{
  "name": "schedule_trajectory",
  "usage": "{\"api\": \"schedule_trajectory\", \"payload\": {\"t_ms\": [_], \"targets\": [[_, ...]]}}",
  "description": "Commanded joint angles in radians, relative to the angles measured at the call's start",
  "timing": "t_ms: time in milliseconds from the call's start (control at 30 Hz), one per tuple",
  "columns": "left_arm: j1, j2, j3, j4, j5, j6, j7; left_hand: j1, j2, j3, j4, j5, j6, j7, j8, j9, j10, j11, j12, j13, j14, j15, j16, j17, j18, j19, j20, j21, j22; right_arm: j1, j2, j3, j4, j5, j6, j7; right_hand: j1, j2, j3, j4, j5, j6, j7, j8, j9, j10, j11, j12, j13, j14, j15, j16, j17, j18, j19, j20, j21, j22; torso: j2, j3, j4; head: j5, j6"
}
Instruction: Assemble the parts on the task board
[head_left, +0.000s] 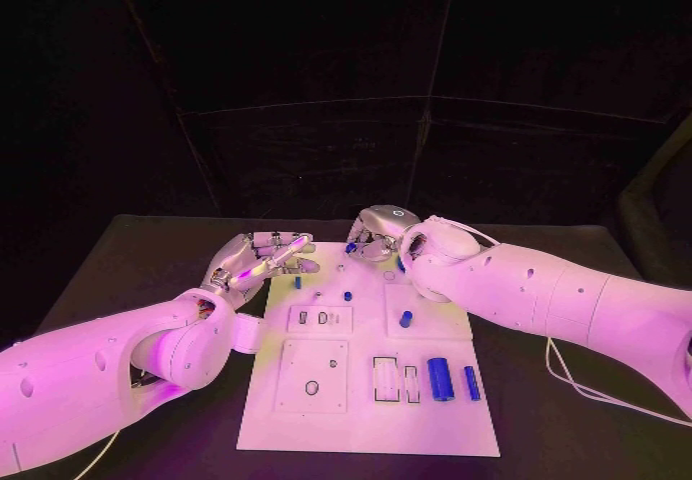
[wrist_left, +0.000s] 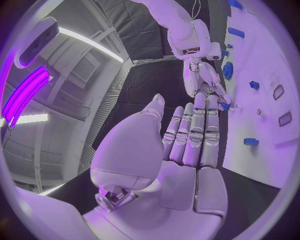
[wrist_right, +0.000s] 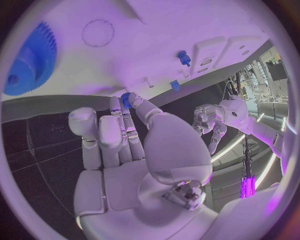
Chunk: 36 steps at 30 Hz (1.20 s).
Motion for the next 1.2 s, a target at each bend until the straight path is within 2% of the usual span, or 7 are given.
{"api": "schedule_trajectory", "payload": {"t_ms": [33, 233, 800, 1067, 1167, 1200], "targets": [[0.002, -0.001, 0.001, 0.0, -0.005, 0.014, 0.0, 0.001, 0.007, 0.001, -0.005, 0.003, -0.002, 0.005, -0.004, -0.001, 0.0, 0.004, -0.005, -0.001, 0.005, 0.002, -0.004, 0.002, 0.005, 0.008, 0.0, -0.007, -0.001, 0.001, -0.003, 0.0, 0.006, -0.005, 0.008, 0.006, -0.005, -0.005, 0.001, 0.005, -0.003, 0.002, 0.002, 0.006, 0.001, -0.001, 0.002, -0.003, -0.001, 0.021, -0.007, 0.004, 0.001, -0.013, 0.003, 0.002, 0.006, 0.0, 0.0, -0.0003, -0.0016, 0.0, 0.0], [0.002, -0.001, 0.001, -0.001, -0.005, 0.016, -0.001, 0.001, 0.007, 0.001, -0.005, 0.003, -0.002, 0.005, -0.004, -0.001, 0.0, 0.004, -0.005, -0.001, 0.005, 0.002, -0.004, 0.002, 0.005, 0.008, 0.0, -0.007, -0.001, 0.001, -0.001, 0.0, 0.008, -0.005, 0.015, 0.006, -0.006, -0.006, 0.001, 0.007, -0.003, 0.001, 0.002, 0.006, 0.001, -0.001, 0.003, -0.003, -0.001, 0.021, -0.007, 0.004, 0.0, -0.014, 0.004, 0.002, 0.007, 0.001, 0.002, 0.0, -0.0002, 0.0, 0.001], [0.002, 0.0, 0.001, -0.002, -0.005, 0.018, -0.004, 0.001, 0.007, 0.001, -0.005, 0.003, -0.002, 0.005, -0.004, -0.001, 0.0, 0.004, -0.005, -0.001, 0.005, 0.002, -0.004, 0.002, 0.005, 0.008, 0.0, -0.007, -0.001, 0.002, 0.023, 0.0, -0.024, -0.021, 0.039, -0.017, -0.008, -0.034, 0.01, 0.026, -0.008, -0.015, 0.007, 0.0, -0.002, -0.023, 0.008, -0.004, -0.002, 0.016, -0.001, 0.007, -0.005, -0.013, -0.004, 0.006, 0.008, -0.002, 0.003, -0.0016, -0.0004, 0.0, 0.0], [0.003, 0.0, 0.001, -0.003, -0.005, 0.02, -0.006, 0.002, 0.008, 0.001, -0.008, 0.003, -0.002, 0.005, -0.006, -0.001, -0.001, 0.005, -0.006, -0.002, 0.005, 0.003, -0.006, 0.003, 0.005, 0.008, 0.0, -0.008, -0.002, 0.002, 0.028, 0.0, -0.029, -0.025, 0.043, -0.02, -0.007, -0.064, 0.013, 0.042, -0.014, -0.05, 0.017, -0.003, -0.006, -0.06, 0.019, -0.005, -0.003, 0.009, 0.008, 0.0, -0.024, -0.01, -0.02, 0.012, -0.001, -0.02, 0.003, -0.0011, -0.0007, 0.0, -0.002], [0.003, 0.0, 0.001, -0.003, -0.005, 0.02, -0.006, 0.002, 0.008, 0.001, -0.008, 0.003, -0.002, 0.005, -0.006, -0.001, -0.001, 0.005, -0.006, -0.002, 0.005, 0.003, -0.006, 0.003, 0.005, 0.008, 0.0, -0.008, -0.002, 0.002, 0.027, 0.0, -0.03, -0.026, 0.031, -0.022, -0.009, -0.093, -0.004, 0.053, -0.025, -0.113, 0.037, -0.004, -0.01, -0.123, 0.038, -0.004, -0.004, 0.0, 0.025, -0.016, -0.056, -0.001, -0.055, 0.023, -0.03, -0.074, 0.003, -0.0013, -0.0012, 0.0, -0.001], [0.003, 0.0, 0.001, -0.004, -0.005, 0.021, -0.007, 0.002, 0.008, 0.001, -0.008, 0.003, -0.002, 0.005, -0.006, -0.001, -0.001, 0.005, -0.007, -0.002, 0.005, 0.003, -0.006, 0.003, 0.005, 0.008, 0.0, -0.008, -0.002, 0.002, 0.026, 0.0, -0.029, -0.026, 0.026, -0.022, -0.008, -0.104, -0.015, 0.056, -0.029, -0.152, 0.044, -0.003, -0.011, -0.142, 0.044, -0.003, -0.004, -0.005, 0.03, -0.026, -0.074, 0.002, -0.067, 0.027, -0.041, -0.092, 0.003, -0.0013, -0.0015, 0.0, -0.001]]}}
